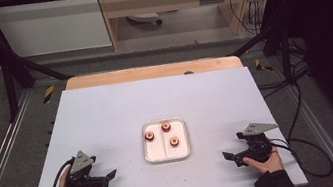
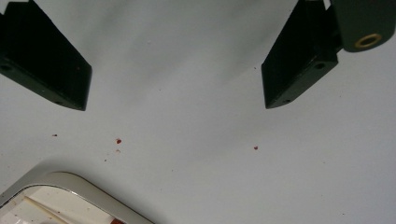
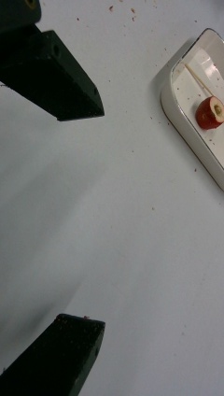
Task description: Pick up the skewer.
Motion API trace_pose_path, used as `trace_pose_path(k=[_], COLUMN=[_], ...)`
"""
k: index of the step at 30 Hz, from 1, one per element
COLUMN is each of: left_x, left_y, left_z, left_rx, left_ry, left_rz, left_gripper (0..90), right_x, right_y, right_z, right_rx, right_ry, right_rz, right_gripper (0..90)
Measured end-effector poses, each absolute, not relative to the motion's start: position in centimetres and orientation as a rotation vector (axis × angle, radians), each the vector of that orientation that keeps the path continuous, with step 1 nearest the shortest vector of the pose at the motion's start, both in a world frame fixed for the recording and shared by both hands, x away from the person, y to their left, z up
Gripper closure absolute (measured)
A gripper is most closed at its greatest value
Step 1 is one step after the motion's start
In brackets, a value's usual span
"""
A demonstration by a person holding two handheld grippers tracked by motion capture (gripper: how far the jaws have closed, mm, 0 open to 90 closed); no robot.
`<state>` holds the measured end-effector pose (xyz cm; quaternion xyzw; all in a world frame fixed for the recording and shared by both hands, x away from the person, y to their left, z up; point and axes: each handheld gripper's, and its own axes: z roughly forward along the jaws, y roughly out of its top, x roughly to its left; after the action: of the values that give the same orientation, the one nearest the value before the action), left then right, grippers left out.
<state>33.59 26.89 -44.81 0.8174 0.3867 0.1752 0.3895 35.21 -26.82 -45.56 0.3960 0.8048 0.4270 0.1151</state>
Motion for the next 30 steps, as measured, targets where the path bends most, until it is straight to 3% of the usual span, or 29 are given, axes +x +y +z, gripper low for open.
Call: trace_pose_path(k=[30], left_x=[33.8], left_y=[24.6], left_z=[-44.1], left_rx=[2.103], left_ry=[0.960], left_rz=[0.436], left_gripper=[9.1], right_x=[35.2], right_y=[-26.7], right_z=[-45.6], right_rx=[1.172], right_ry=[2.359], right_rz=[1.242], right_gripper=[1.3])
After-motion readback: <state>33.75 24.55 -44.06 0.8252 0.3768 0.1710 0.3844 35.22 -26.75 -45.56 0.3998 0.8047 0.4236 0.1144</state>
